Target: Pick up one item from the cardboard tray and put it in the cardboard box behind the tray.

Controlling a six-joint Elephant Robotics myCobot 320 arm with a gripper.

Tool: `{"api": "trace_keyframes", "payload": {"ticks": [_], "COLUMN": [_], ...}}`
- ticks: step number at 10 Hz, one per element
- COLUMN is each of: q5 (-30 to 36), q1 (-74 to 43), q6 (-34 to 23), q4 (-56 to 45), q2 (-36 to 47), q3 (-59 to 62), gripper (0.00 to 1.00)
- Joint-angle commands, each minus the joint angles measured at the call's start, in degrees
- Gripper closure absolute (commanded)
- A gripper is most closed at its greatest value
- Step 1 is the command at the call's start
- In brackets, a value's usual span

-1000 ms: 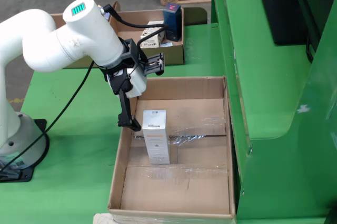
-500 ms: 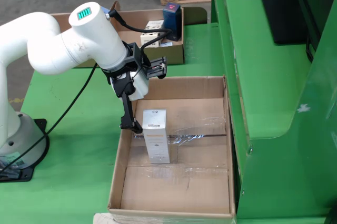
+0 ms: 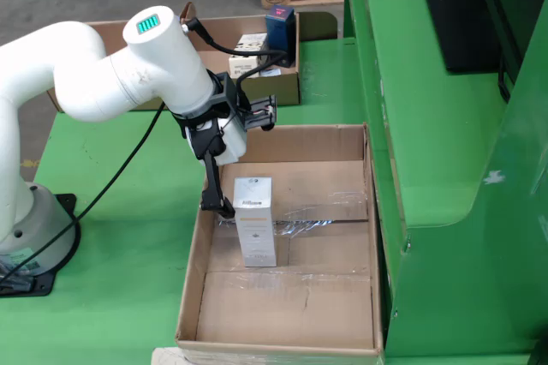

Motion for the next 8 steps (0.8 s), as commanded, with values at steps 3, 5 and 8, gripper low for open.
{"api": "trace_keyframes", "payload": {"ticks": [3, 5, 8], "q5": [-0.28, -0.18, 0.56], "q1": [-0.45, -1.66, -4.33], "q6": [0.23, 0.09, -0.69], "q4": [-0.04, 0.68, 0.48], "q2": [-1.61, -1.84, -2.61], "q3": [5.82, 5.61, 6.79], "gripper": [0.0, 0.0, 0.0]}}
